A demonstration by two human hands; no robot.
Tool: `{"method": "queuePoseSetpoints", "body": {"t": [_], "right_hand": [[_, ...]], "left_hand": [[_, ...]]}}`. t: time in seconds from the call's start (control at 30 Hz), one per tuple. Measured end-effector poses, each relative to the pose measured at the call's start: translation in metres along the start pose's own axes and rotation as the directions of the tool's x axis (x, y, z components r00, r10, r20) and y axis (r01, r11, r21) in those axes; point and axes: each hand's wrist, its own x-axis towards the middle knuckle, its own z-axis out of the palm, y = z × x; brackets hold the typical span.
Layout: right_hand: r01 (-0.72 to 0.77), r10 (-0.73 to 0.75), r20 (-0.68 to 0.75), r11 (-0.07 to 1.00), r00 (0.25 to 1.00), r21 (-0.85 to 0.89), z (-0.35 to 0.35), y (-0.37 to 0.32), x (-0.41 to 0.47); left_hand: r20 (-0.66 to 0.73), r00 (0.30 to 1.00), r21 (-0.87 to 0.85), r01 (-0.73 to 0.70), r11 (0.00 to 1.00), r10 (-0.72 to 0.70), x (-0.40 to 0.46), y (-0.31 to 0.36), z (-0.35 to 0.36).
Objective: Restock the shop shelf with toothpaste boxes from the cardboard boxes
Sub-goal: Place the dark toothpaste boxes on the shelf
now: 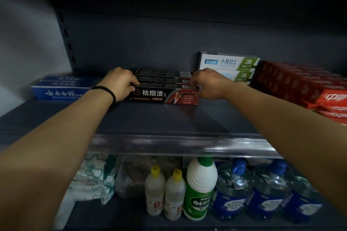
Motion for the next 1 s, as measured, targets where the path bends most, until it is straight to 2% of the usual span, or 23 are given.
{"method": "queuePoseSetpoints", "body": {"t": [0.4,0.63,0.83,1.0], "right_hand": [[-0.002,0.002,-0.009,1.0,1.0,-0.015,0.003,-0.004,-0.001],[-0.008,0.009,0.027,1.0,1.0,-0.029,-0.005,-0.008,-0.01],[0.029,-0.029,-0.021,1.0,0.999,-0.01,-0.033,-0.023,-0.05],[0.047,-0.048,-0.006,0.997,0.999,-0.067,-0.052,-0.04,-0.1]], "left_hand": [[0.033,0.999,0.051,0.022,0.998,-0.023,0.006,0.003,0.001],[0.067,0.998,0.098,-0.025,0.995,0.019,-0.005,0.009,-0.008],[0.105,0.993,0.133,-0.066,0.989,0.052,-0.038,0.045,-0.037],[0.102,0.991,0.11,-0.102,0.989,0.091,-0.082,0.091,-0.06]]}}
